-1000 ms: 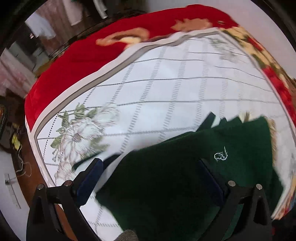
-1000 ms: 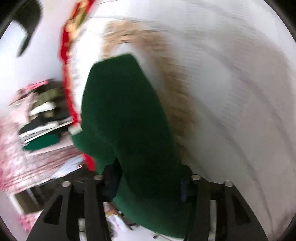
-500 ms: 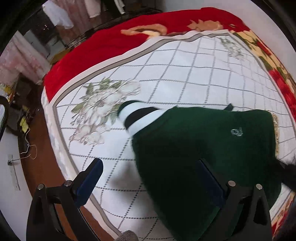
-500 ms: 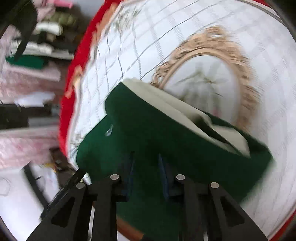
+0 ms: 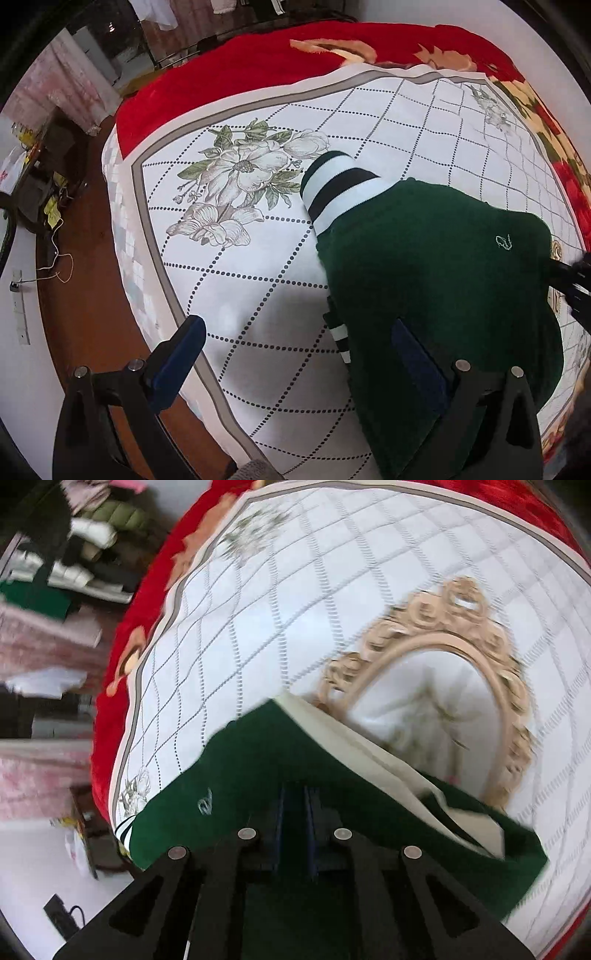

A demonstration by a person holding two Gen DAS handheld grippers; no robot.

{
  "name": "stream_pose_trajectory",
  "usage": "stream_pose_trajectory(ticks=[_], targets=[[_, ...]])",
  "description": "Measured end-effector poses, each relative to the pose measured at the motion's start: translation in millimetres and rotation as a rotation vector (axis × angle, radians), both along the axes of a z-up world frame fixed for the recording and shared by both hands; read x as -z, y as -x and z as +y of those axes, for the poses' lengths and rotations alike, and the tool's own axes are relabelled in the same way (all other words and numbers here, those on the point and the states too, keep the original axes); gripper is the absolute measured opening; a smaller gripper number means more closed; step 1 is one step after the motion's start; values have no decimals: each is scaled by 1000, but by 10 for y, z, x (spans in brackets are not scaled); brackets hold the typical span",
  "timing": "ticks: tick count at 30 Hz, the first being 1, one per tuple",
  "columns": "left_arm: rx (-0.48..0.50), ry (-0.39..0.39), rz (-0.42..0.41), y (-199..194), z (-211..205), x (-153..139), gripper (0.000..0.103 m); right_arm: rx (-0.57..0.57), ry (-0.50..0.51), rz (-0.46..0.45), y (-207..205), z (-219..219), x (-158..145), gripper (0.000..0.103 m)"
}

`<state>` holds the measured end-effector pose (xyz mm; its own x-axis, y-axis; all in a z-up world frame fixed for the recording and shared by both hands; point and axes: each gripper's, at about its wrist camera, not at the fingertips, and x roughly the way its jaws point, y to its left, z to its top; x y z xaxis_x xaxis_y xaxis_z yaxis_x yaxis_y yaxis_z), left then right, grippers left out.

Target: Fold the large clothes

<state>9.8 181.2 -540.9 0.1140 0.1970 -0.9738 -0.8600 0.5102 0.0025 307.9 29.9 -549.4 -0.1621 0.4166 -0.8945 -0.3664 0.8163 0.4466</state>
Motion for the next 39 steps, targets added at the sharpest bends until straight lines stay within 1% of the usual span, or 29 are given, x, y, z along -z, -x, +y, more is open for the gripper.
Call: stream_pose_trajectory(ticks=[1,2,3,4,7,8,9,10,12,13,14,16,17,18,20,22,23,25,26,28,29,30,31,32,33,35,36,37,39], targets=[[-5,9,0,-14,18,34,103,-5,17,16,-11,83,129,11],[-8,15,-8,-31,32,60,103,-4,54,35,-24,157,353,6],[-4,13,-4,-53,47,83,103,15,66,40,-39,184,526,0],[4,7,8,-92,62,104,103,27,60,36,-57,170,571,0],[9,1,-9,-113,97,41,103,2,62,64,-90,103,439,0],[13,-2,-15,-111,97,3,103,9,36,91,-111,27,347,4],[20,-7,-20,-108,95,-31,103,33,-5,119,-120,-165,207,8],[28,-13,-22,-104,86,-66,103,52,-22,122,-134,-253,140,18],[42,-21,-22,-97,62,-84,103,103,-45,89,-92,-676,-113,46],[51,-17,-17,-105,42,-44,103,128,-45,79,-35,-902,-221,49],[56,-10,-8,-117,31,6,103,148,-43,82,48,-1150,-288,49],[59,0,15,-159,12,147,103,170,-13,119,231,-1497,-276,49],[66,-12,23,-186,-1,214,103,179,-3,151,353,-1650,-205,49],[81,-25,36,-223,-22,274,103,178,22,183,488,-1758,-62,49],[152,-35,75,-350,-64,512,103,163,67,209,644,-1817,278,49],[173,-40,76,-410,-41,617,103,142,96,182,688,-1780,474,49],[173,-25,71,-428,-1,620,103,153,118,186,665,-1768,514,50],[173,11,76,-435,60,586,103,173,157,220,605,-1763,492,51],[167,25,74,-413,82,535,103,182,151,233,589,-1798,463,53],[143,66,31,-318,97,406,103,237,73,259,574,-2019,346,53],[122,107,0,-245,95,353,103,289,-6,268,587,-2205,264,54],[102,150,-28,-172,87,321,103,337,-66,277,626,-2420,203,58],[85,196,-65,-93,68,299,103,361,-80,282,661,-2557,184,62],[77,228,-90,-24,40,296,103,396,-95,294,738,-2788,192,69],[76,254,-114,30,9,314,103,421,-123,312,807,-2948,235,72],[86,288,-138,61,-38,408,103,462,-174,373,950,-3197,411,73],[85,314,-152,54,-44,485,103,491,-210,403,1027,-3310,549,73],[75,345,-182,32,-28,559,103,502,-247,426,1067,-3346,655,73],[56,378,-227,-32,30,652,103,520,-365,495,1169,-3295,956,73]])
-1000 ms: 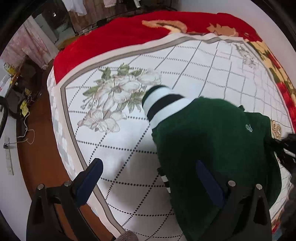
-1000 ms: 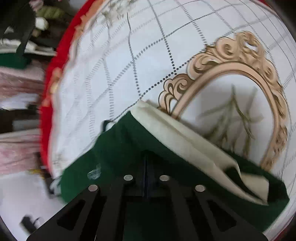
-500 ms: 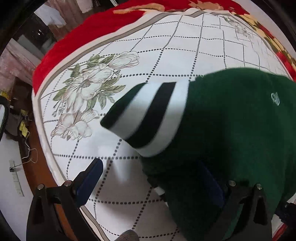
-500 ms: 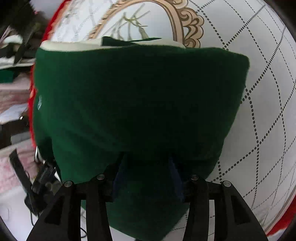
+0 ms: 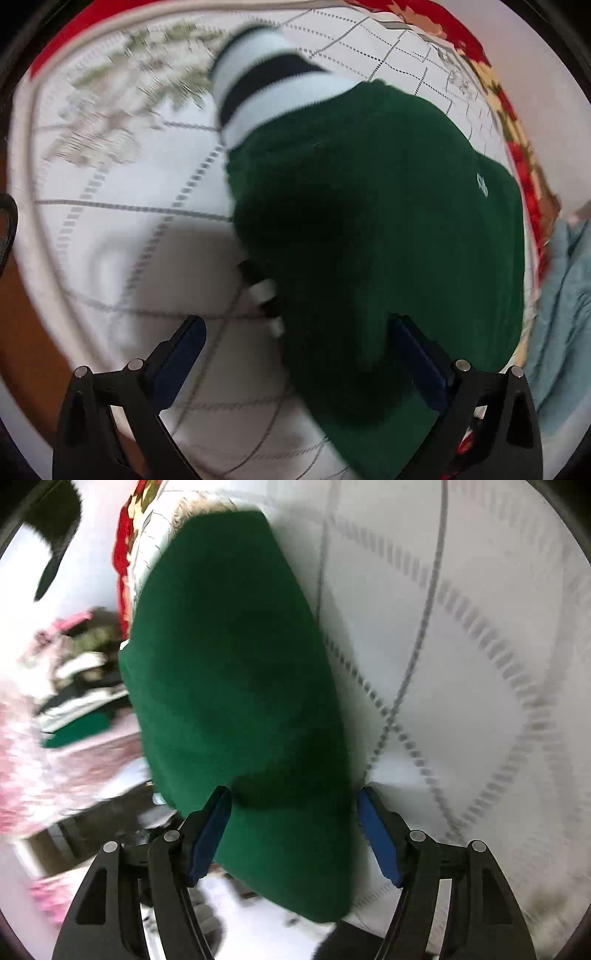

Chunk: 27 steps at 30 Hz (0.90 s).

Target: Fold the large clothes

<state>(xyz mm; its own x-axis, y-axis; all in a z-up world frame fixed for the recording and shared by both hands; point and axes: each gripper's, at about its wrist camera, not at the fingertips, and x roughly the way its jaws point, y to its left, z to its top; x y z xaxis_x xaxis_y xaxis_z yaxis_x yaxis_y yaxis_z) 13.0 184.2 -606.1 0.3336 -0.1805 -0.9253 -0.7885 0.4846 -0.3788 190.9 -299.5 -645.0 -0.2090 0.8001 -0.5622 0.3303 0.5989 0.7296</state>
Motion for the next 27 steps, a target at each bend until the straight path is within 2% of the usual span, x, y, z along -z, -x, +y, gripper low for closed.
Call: stream_pose_trajectory(ticks=[1,3,6,8,9,11,12,13,15,17,20,21,24,25,27], targets=[[-4,6,-25,-45,35,2,103,28,-67,10,6,14,109,73],[0,14,-67,-118,100,-34,103,74,-123,12,-18,47,205,79],[19,14,-87,-222,157,-32,103,44,-108,14,-55,78,177,79],[3,48,-61,-223,202,-33,101,45,-101,31,-60,34,166,79],[-4,64,-68,-193,208,-71,101,55,-97,43,-43,39,169,79],[17,45,-65,-127,210,-284,101,76,-61,66,-30,-78,97,79],[55,15,-47,-126,200,-420,101,68,-27,59,-35,-138,26,79],[108,-36,-8,-159,184,-566,101,63,9,49,46,21,35,79],[197,-104,9,-277,178,-781,101,47,87,32,72,-9,-101,81],[342,-215,47,-546,166,-958,101,32,161,21,40,-21,-243,81],[511,-351,81,-866,188,-952,101,7,266,11,-13,-4,-413,81],[562,-339,90,-995,232,-889,101,5,294,14,-27,-8,-458,81],[597,-242,61,-1240,451,-719,101,-9,345,-1,-34,39,-576,81],[614,-200,43,-1309,496,-635,101,-10,346,-10,38,108,-561,81],[650,-174,42,-1476,569,-460,101,1,300,-15,67,166,-473,85]])
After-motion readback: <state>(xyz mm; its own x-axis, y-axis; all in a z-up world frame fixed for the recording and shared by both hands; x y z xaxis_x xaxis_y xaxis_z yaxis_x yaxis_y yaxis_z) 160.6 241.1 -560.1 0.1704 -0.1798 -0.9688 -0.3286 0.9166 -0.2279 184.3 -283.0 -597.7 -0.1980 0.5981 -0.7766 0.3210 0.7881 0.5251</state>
